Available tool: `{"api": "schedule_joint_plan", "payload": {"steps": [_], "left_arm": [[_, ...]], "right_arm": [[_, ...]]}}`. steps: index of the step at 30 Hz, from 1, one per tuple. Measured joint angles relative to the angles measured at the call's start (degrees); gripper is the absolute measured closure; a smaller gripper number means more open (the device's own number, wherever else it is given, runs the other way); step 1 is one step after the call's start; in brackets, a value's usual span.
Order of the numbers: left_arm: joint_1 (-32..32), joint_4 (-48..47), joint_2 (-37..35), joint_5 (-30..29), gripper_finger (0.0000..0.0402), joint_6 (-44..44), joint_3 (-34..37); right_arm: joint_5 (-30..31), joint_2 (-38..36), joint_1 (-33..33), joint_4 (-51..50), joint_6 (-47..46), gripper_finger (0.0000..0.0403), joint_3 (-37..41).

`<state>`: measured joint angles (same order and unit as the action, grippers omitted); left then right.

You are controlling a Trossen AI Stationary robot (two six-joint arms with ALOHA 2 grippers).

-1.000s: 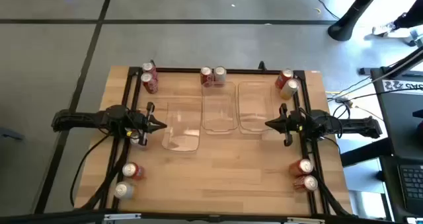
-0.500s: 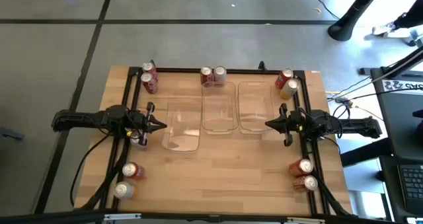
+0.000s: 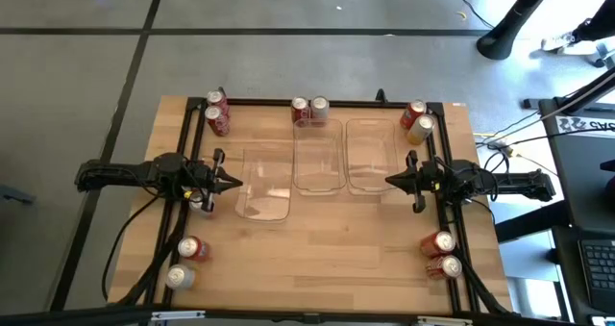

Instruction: Sort soda cans

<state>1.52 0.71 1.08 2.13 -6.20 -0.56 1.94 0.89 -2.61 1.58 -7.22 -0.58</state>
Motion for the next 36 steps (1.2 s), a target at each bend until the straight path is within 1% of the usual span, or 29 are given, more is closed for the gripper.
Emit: {"api": "schedule_joint_plan", "payload": {"steps": [11,14,19,27,29,31,34,36], "left_arm": [[0.0,0.0,0.0,0.0,0.0391,0.0,0.0],[0.0,0.0,0.0,0.0,0.0391,0.0,0.0],[0.0,0.0,0.0,0.0,0.0391,0.0,0.0],[0.0,0.0,0.0,0.0,0.0391,0.0,0.0],[0.0,0.0,0.0,0.0,0.0391,0.0,0.0],[0.0,0.1,0.0,-0.4,0.0391,0.0,0.0],[-0.1,0.8,0.0,-3.9,0.0391,-0.5,0.0],[-0.2,2.2,0.0,-5.1,0.0391,-2.9,0.0]], "right_arm": [[0.1,0.0,0.0,0.0,0.1,0.0393,0.0],[2.8,0.0,0.0,1.1,0.5,0.0393,0.0],[2.9,0.0,0.0,3.8,0.4,0.0393,0.0],[3.2,0.1,0.0,2.0,-1.3,0.0393,0.0],[5.0,0.1,0.0,2.2,-0.8,0.0393,-0.1],[8.2,0.1,0.0,2.0,0.1,0.0393,-0.5],[14.4,0.1,0.0,2.8,2.8,0.0393,-1.7],[18.0,0.1,0.0,3.4,4.7,0.0394,-2.7]]}}
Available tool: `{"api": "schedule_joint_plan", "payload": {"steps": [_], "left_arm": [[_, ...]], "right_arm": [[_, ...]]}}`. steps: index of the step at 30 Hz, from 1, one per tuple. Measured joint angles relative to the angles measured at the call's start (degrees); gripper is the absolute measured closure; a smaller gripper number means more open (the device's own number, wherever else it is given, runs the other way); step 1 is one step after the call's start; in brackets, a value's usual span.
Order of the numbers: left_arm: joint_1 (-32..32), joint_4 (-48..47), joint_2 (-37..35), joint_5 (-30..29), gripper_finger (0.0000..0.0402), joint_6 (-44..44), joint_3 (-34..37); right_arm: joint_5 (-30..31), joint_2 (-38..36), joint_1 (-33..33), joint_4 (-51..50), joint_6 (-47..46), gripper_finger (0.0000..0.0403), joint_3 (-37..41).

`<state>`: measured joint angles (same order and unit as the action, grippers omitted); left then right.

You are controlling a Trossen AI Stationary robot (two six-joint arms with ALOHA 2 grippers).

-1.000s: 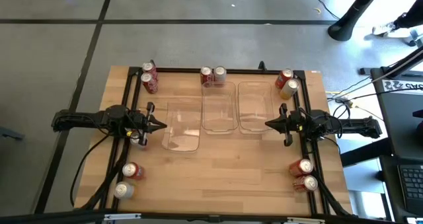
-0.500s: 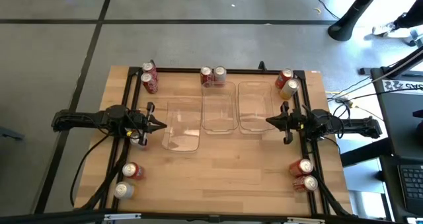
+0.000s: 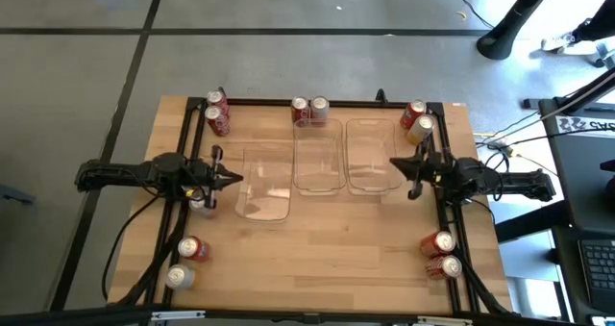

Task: Sort soda cans
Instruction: Put the top center white soda can into the right transparent bin

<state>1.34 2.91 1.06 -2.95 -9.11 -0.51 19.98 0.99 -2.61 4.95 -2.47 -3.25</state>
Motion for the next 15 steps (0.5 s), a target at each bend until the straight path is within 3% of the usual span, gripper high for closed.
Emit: {"api": "schedule_joint_plan", "payload": {"steps": [9,15], "left_arm": [[0.0,1.7,0.0,-2.3,0.0391,-6.2,0.0],[0.0,12.4,0.0,-10.6,0.0391,1.7,0.0]], "right_arm": [[15.7,1.0,0.5,3.3,7.5,0.0394,-2.3],[18.0,7.6,5.8,6.7,7.0,0.0394,-5.1]]}}
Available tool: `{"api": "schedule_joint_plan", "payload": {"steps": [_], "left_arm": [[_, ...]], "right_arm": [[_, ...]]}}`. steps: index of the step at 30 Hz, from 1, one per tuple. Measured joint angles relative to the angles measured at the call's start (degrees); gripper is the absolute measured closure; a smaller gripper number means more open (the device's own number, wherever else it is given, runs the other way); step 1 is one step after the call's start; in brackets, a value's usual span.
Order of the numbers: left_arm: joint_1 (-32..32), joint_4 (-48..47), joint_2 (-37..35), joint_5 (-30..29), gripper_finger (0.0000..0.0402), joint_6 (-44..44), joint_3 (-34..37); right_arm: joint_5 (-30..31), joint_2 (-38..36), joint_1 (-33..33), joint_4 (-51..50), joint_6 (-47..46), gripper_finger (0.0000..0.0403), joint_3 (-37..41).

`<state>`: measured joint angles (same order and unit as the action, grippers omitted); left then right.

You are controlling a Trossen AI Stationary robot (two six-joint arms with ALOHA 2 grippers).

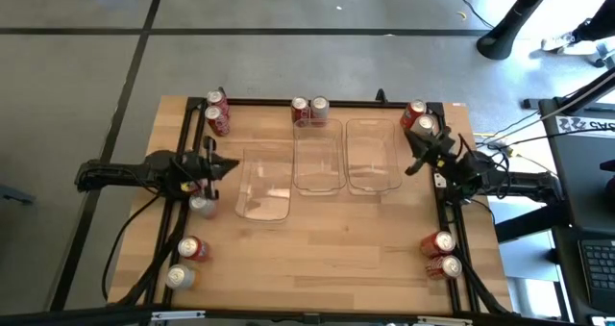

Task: Sort soda cans
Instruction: Put the top center white soda can into the right transparent bin

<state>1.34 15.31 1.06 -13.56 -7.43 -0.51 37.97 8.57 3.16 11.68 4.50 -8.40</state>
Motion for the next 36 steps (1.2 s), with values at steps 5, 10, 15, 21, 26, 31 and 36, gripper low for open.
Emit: {"api": "schedule_joint_plan", "payload": {"steps": [5,10,15,21,26,31,36], "left_arm": [[0.0,7.3,0.1,-5.5,0.0391,5.6,0.0],[0.0,7.9,0.3,-7.3,0.0391,5.1,-0.1],[0.0,7.6,0.3,-12.6,0.0391,7.5,-0.1],[0.0,6.7,0.2,-12.9,0.0391,6.6,-0.2],[0.0,4.2,0.2,-16.2,0.0391,9.1,-0.2],[0.0,4.1,0.2,-16.5,0.0391,9.3,-0.2],[0.0,3.3,0.2,-16.5,0.0391,9.0,-0.3]], "right_arm": [[-6.3,12.6,7.4,6.6,-1.5,0.0394,-2.0],[-13.3,29.3,15.8,6.9,-1.7,0.0394,-11.0],[-21.5,44.6,23.0,3.2,-1.4,0.0394,-23.0],[-32.6,59.4,28.9,-1.4,-1.2,0.0393,-35.9],[-36.4,68.6,30.8,-8.0,-1.2,0.0393,-47.3],[-36.5,76.4,30.7,-14.1,-0.7,0.0392,-57.5],[-36.6,83.5,30.6,-23.1,0.4,0.0343,-68.2]]}}
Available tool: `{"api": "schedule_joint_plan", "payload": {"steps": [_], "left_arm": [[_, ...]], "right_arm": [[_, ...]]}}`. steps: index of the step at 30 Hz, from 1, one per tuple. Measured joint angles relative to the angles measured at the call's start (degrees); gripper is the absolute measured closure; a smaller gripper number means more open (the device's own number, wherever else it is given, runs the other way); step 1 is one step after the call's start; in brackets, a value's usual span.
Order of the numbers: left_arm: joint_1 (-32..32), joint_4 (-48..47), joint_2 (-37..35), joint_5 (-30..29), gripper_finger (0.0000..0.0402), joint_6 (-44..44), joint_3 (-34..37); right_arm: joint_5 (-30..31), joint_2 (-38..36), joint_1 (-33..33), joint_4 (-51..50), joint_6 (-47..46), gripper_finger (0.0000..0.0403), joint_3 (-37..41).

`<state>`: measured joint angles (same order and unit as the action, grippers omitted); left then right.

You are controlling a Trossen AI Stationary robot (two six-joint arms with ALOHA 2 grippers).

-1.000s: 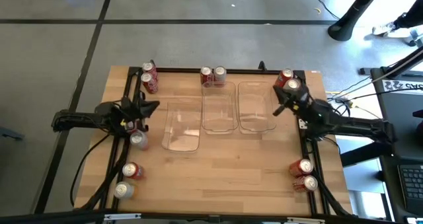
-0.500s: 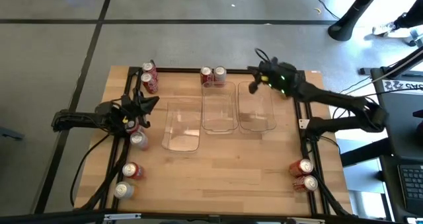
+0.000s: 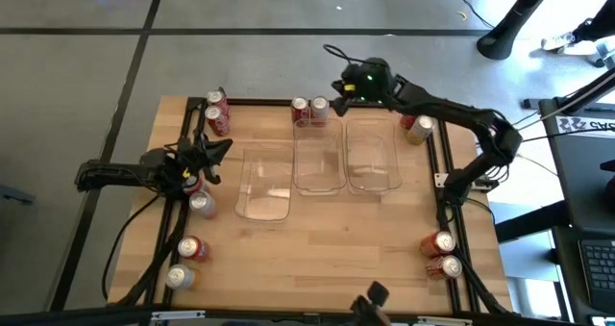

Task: Sort soda cans
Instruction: Put the top center white soda can into the right transparent bin

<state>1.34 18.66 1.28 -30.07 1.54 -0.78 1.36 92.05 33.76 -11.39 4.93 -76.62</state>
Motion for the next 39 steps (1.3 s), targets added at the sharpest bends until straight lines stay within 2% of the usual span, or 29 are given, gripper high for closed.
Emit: {"api": "schedule_joint_plan", "payload": {"steps": [11,17,21,28,30,39], "left_arm": [[0.0,-3.3,0.0,0.3,0.0391,2.3,0.0],[0.0,-3.2,0.0,1.4,0.0391,3.9,0.0],[0.0,-3.3,0.0,1.4,0.0391,4.3,0.0],[0.0,-3.5,0.0,1.4,0.0391,4.0,0.0],[0.0,-3.7,0.0,1.4,0.0391,3.9,0.0],[0.0,-6.9,0.0,1.4,0.0391,4.0,0.0]], "right_arm": [[0.9,12.3,0.0,-21.9,-2.6,0.0102,-23.6],[-2.5,15.0,0.0,-24.3,-4.9,0.0026,-27.4],[-1.5,15.0,0.0,-24.4,-4.9,0.0005,-27.4],[1.0,15.0,0.0,-24.9,-5.0,0.0007,-27.4],[0.1,15.0,0.0,-25.2,-5.1,0.0006,-27.3],[-2.0,15.0,0.4,-21.5,-7.5,0.0006,-20.1]]}}
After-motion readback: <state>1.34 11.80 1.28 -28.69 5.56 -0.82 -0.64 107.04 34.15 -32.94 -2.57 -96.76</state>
